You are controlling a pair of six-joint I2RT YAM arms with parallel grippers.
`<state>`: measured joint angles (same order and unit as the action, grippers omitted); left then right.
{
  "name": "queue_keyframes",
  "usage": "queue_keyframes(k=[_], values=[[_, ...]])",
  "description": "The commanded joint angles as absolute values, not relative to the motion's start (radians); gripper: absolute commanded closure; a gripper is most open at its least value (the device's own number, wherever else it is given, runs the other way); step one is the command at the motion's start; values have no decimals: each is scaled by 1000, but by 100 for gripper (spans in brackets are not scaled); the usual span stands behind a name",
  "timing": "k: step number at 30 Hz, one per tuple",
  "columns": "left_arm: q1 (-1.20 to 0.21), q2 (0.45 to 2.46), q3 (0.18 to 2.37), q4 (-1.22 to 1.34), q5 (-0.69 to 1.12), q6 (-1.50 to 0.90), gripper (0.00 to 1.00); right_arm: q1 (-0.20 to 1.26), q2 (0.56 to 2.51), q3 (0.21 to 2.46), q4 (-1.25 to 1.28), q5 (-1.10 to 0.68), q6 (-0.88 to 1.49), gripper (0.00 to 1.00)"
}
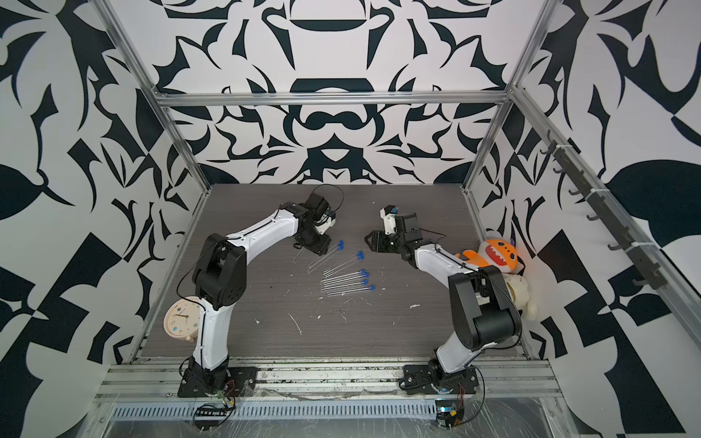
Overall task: Remove stoppers from test tubes
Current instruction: Pick up the test tube at the center of the board.
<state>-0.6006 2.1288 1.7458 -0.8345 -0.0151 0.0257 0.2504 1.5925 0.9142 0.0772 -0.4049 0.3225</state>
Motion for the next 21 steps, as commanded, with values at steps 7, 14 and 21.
queue_keyframes(k=[7,14,21], values=[[-607,2211,1790,-832,-53,54,50,255,1575,910,166,-445,334,44],[-606,2247,1809,-828,-77,60,52,255,1579,920,172,-453,337,44],[-609,2265,1820,-827,-82,65,51,250,1564,911,179,-443,336,43]])
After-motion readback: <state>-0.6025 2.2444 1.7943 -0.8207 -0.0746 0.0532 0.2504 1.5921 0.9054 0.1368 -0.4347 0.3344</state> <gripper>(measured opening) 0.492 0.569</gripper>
